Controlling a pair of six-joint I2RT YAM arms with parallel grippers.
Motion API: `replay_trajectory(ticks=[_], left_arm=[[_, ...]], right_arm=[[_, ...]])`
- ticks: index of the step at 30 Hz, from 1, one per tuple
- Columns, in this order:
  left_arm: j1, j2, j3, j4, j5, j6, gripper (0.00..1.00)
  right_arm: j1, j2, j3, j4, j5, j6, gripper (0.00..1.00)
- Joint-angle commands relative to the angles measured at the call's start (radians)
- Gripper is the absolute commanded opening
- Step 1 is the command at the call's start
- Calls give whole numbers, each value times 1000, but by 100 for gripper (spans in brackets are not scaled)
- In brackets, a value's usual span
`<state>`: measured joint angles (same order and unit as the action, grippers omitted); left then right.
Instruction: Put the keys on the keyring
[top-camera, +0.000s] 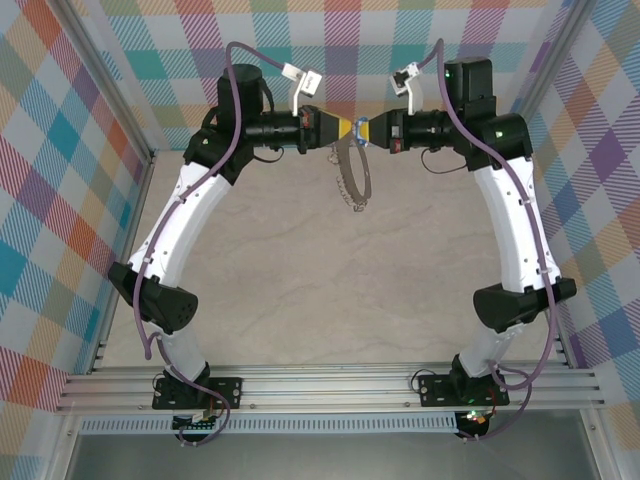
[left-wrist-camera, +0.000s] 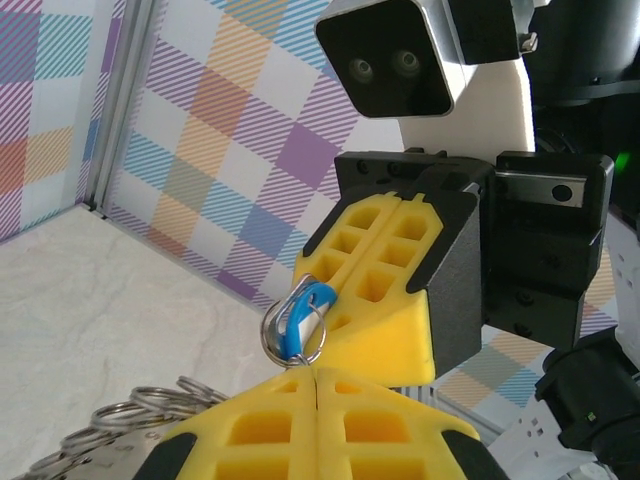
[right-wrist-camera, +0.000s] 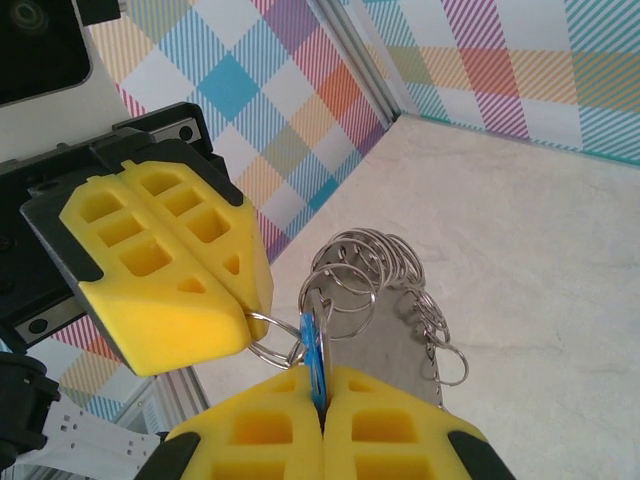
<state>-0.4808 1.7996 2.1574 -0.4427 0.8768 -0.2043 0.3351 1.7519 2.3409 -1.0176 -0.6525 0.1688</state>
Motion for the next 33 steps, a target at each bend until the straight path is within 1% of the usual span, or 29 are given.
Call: replay_trajectory(ticks=[1,4,13,18,22,33], left_arm=[[-8,-29,-8,13,45,11,0],[-8,-32,-13,7,28,17,0],[-3,-37,-13,12,18,23,0],[1,-35,-9,6,23,24,0],[2,-31,-8,-1,28,28,0],[1,-22,-2,-6,42,22,0]], right_arm=[[31,36,72,-26,-18,-31,0],[35,58,119,-81,12,-60,0],[34,35,87,-196,165,-157,0],[34,32,88,-221,222,-181,0],[34,36,98,-213,223,-178,0],[34,79,204,-216,173,-153,0]])
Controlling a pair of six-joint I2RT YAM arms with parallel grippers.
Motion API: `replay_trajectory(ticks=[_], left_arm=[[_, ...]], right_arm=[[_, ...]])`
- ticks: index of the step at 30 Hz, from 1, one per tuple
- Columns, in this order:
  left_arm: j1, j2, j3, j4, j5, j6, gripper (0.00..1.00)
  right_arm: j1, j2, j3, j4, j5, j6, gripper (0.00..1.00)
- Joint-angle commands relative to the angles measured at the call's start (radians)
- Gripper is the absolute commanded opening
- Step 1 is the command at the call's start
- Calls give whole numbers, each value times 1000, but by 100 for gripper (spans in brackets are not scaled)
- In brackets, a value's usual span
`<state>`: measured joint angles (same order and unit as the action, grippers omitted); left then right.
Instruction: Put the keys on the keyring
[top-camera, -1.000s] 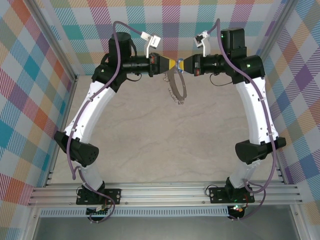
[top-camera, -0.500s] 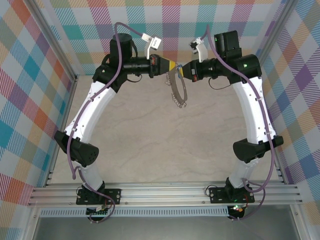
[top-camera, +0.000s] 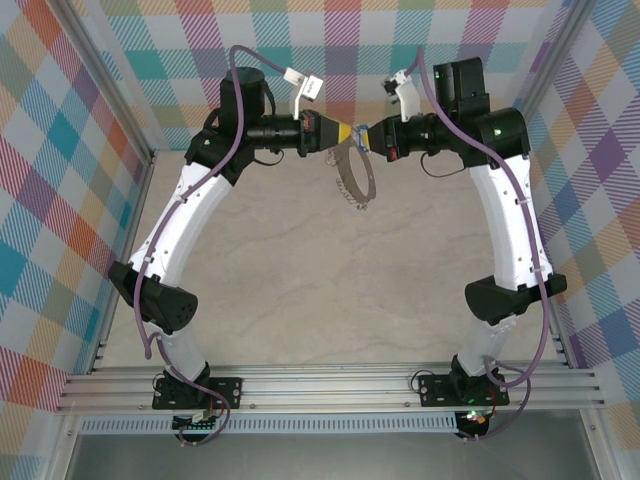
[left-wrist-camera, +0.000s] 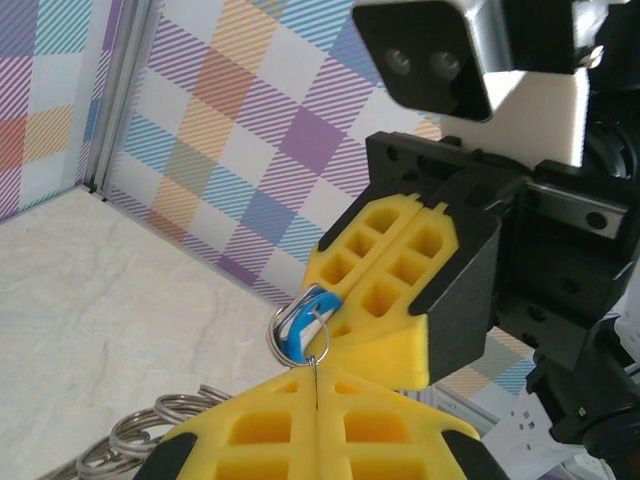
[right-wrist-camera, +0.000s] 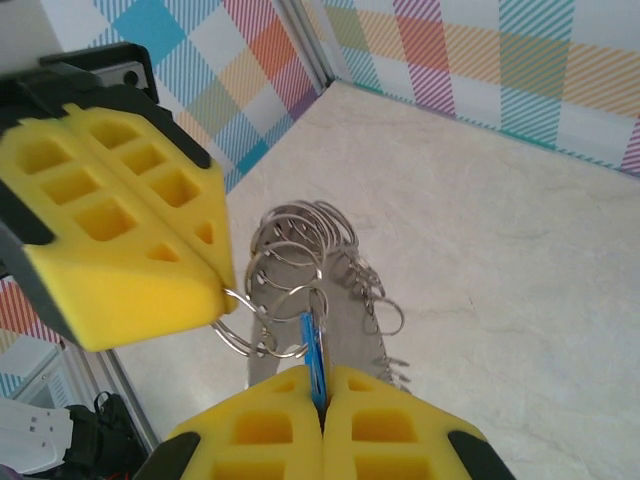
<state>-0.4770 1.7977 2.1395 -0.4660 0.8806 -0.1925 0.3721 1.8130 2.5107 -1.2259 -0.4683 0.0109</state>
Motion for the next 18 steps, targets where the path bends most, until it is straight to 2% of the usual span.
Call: replay_trajectory(ticks=[1,8,18], left_arm=[[-3,-20,17,18,38,10,0],[-6,-14,21,21,45,6,0],[-8,-19,19,-11,47,23,0]], right_arm=[[-2,21,42,-7,-17,8,0],[7,36,63,3,-43,27,0],[18,41,83,12,-18,38,0]])
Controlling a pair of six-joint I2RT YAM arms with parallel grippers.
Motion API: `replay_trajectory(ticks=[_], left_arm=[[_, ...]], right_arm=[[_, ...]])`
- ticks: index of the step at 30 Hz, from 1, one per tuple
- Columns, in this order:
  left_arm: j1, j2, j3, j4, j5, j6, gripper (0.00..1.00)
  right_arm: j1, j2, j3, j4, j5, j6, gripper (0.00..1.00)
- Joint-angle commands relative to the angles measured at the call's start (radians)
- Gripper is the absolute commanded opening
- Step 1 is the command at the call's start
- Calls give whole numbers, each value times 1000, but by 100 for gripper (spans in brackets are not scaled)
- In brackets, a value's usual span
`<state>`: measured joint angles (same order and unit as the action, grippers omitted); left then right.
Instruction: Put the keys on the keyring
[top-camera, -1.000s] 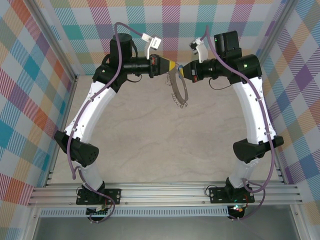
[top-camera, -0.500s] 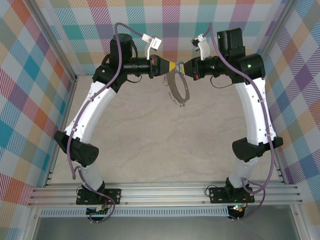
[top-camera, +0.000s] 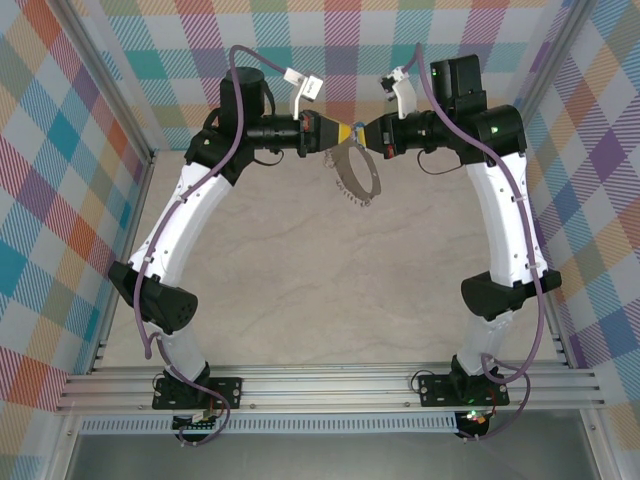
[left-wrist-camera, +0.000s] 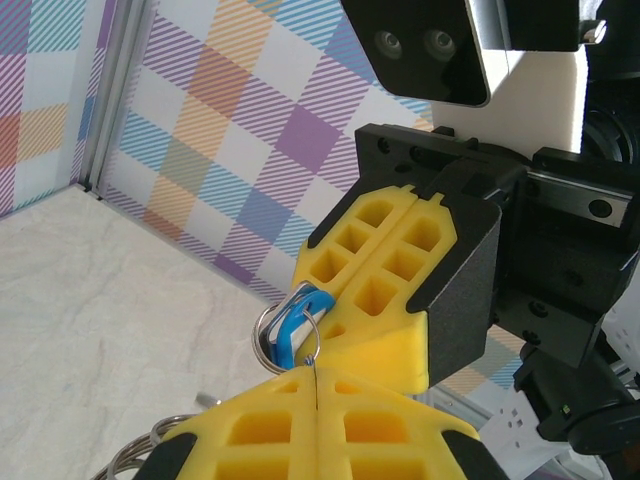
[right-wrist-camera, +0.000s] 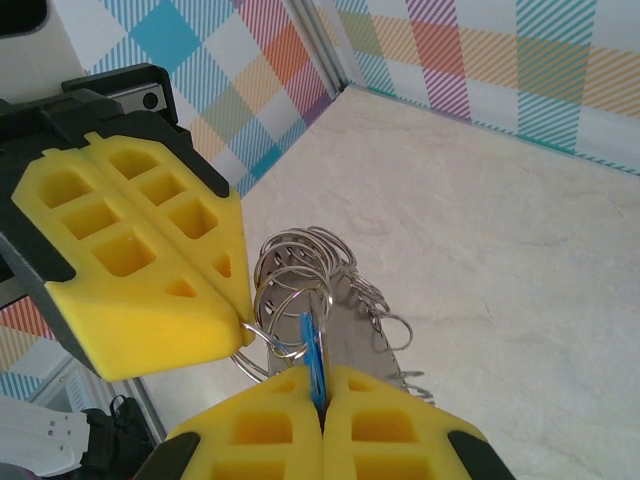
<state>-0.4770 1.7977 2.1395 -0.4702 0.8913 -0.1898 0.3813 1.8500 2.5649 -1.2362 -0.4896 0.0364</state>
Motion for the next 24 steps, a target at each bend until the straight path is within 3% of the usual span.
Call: replay_trajectory(ticks=[1,5,10,15,20,24], left_arm=[[-8,-19,19,-16,34,27,0],[-7,-19,18,-61,22,54,0],[1,-36,-15,-96,-13,74,37],[21,-97,-95,-71,-79,72,57],[47,-167,-191,-21,-169,36,68],[58,-212,-253,-4,-253,11,70]], right_arm=[[8,4,29,24,6,14,0],[9,6,30,18,16,19,0],[9,10,16,-5,20,19,0],[9,-8,-66,-4,29,14,0],[10,-42,-205,39,41,20,0],[10,-68,-348,116,45,43,0]])
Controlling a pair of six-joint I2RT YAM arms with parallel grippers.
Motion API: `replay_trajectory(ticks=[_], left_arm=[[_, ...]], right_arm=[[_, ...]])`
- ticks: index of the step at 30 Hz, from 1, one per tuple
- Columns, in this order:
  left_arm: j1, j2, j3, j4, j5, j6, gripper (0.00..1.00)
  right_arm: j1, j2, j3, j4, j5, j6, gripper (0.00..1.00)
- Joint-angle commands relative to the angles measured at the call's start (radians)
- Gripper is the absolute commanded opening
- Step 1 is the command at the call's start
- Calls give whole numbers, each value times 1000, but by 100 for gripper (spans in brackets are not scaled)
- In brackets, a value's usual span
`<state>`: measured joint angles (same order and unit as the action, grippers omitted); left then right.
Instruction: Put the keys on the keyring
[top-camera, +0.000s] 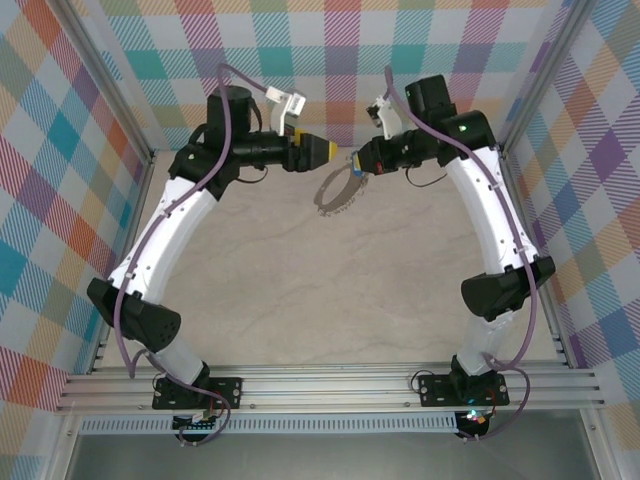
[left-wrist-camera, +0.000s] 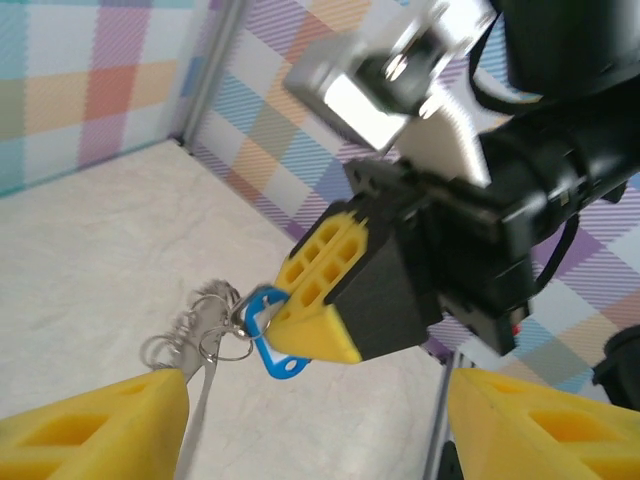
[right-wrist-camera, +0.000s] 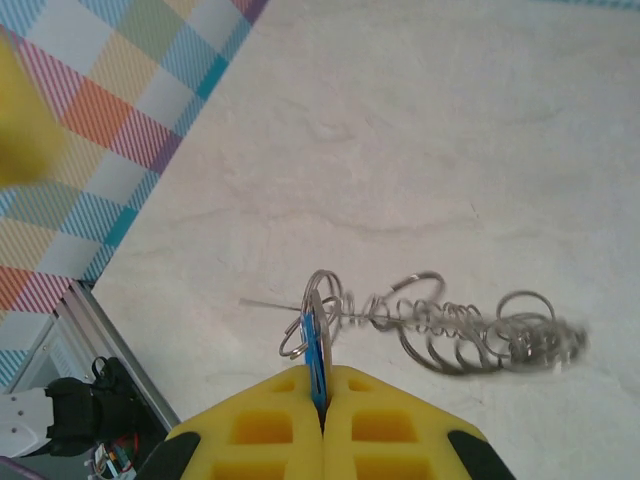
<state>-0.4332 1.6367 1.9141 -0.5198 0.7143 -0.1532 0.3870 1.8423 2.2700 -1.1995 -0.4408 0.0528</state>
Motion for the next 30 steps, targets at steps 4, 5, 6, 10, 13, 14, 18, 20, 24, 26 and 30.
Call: replay_trajectory(ticks=[4,5,6,10,13,14,18,20,24,26,30], left_arm=[[24,-91,-84,59,-155,-59,73],[26,-98,-93,59,-167,-63,74],[27,-106,-104,58,-175,-67,74],[31,-136,-142,55,-211,-86,74],[34,-158,-179,70,-226,-105,75],[34,-164,-187,72,-229,-109,75],[34,-186,-224,81,-247,-126,76],[34,-194,-239,83,-255,-130,76],[36,-204,-266,95,-268,-146,77],[36,-206,-278,101,-274,-150,77],[36,-209,-296,114,-285,-165,77]], right_arm=[[5,-53,-160,174,2,54,0],[4,-45,-171,189,6,56,0],[5,-32,-179,205,16,58,0],[3,42,-145,230,43,52,0],[3,103,-97,221,47,43,0],[3,120,-86,219,49,40,0],[3,168,-91,224,54,37,0],[3,169,-145,254,50,51,0],[3,124,-332,354,33,107,0],[5,86,-449,410,16,140,0],[4,17,-693,515,-2,202,0]])
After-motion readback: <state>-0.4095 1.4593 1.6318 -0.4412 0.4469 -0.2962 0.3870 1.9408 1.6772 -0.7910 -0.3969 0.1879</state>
